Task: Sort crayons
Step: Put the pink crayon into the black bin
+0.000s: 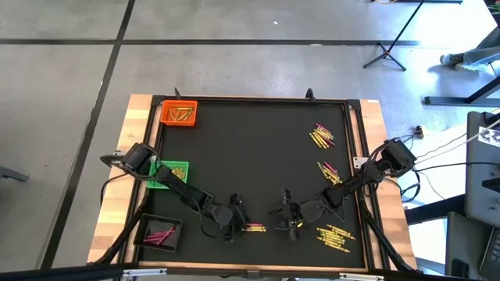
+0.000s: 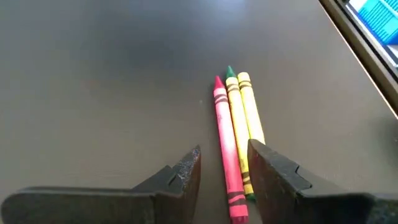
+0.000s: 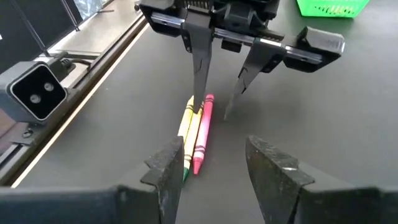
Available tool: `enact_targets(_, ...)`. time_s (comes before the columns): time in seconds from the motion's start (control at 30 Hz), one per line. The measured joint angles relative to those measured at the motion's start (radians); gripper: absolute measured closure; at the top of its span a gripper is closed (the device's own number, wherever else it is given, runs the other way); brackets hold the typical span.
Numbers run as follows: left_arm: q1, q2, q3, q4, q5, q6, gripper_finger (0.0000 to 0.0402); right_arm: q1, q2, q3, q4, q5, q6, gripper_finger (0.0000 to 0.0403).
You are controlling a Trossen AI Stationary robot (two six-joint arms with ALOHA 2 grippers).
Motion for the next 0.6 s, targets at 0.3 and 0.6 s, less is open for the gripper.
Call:
enact_targets(0.3, 0.000, -0.002, 0.001, -0.068, -0.053, 0.001, 0.0287, -0.002, 0.000, 0.000, -0.002, 0.000, -0.003, 0.0233)
enact_targets(0.6, 0.021, -0.002, 0.001, -0.079, -0.062, 0.002, 0.0300, -0.003, 0.000, 0.000, 0.000, 0.000, -0.006, 0.0233)
